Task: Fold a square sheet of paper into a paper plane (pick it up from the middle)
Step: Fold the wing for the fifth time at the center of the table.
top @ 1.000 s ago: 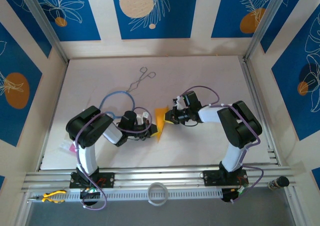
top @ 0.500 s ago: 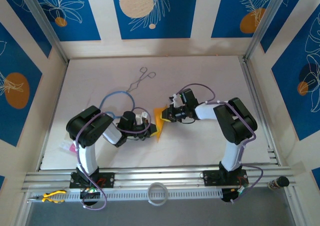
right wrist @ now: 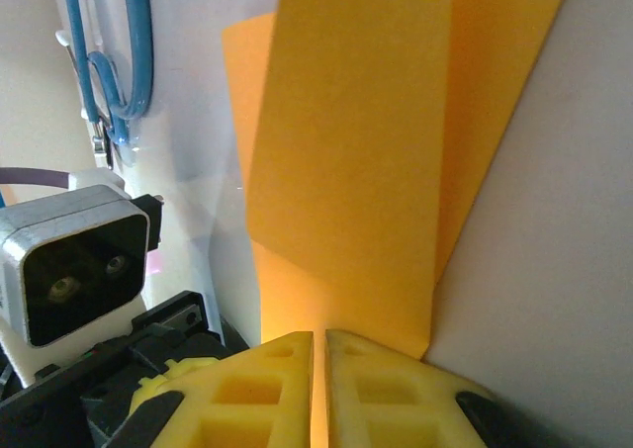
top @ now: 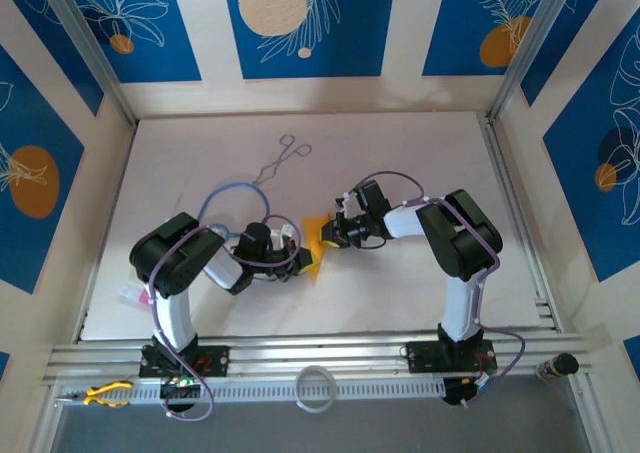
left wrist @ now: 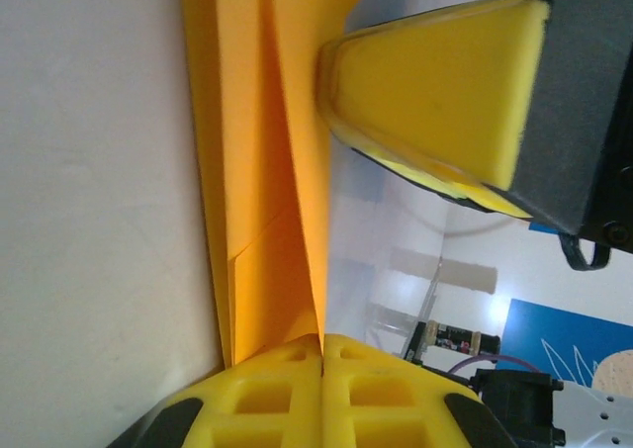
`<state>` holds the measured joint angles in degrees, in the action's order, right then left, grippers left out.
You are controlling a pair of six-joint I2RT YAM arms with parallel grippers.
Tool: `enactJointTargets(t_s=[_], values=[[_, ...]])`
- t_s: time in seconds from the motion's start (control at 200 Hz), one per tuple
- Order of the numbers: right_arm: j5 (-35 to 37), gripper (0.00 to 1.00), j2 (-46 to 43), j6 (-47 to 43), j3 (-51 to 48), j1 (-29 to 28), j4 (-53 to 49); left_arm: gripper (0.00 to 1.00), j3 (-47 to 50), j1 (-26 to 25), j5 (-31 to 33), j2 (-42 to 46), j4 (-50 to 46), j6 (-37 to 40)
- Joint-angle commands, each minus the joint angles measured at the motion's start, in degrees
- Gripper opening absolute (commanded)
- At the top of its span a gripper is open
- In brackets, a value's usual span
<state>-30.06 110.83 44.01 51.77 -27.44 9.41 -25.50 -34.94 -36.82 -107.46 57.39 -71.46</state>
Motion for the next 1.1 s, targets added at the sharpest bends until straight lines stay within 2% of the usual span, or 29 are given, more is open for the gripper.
enactJointTargets(t_s=[0.0,0.17,0.53,0.765,0.95,1.091], values=[[1.89,0.12,1.92,0.29,1.03,-0.53,-2.23,0.09,1.15,1.01,1.44,1.04,-4.83,2.32],[3.03,0.12,2.1,0.35,1.72,-1.08,-4.29,0.19,0.23,1.08,1.78,4.37,-11.84,5.97],[4.09,0.11,2.72,1.4,3.51,-2.04,-6.89,0.34,-9.27,-0.35,6.17,14.23,-46.41,24.42],[4.56,0.11,2.63,1.75,3.69,-2.27,-7.39,0.52,-15.81,-1.31,8.44,13.39,-55.88,30.23],[4.57,0.11,2.42,1.87,3.6,-2.35,-7.4,0.52,-20.72,-1.73,9.11,10.41,-60.38,33.19],[4.66,0.11,2.05,1.96,3.43,-2.44,-7.43,0.5,-24.8,-2.91,11.92,8.17,-66.8,36.27]])
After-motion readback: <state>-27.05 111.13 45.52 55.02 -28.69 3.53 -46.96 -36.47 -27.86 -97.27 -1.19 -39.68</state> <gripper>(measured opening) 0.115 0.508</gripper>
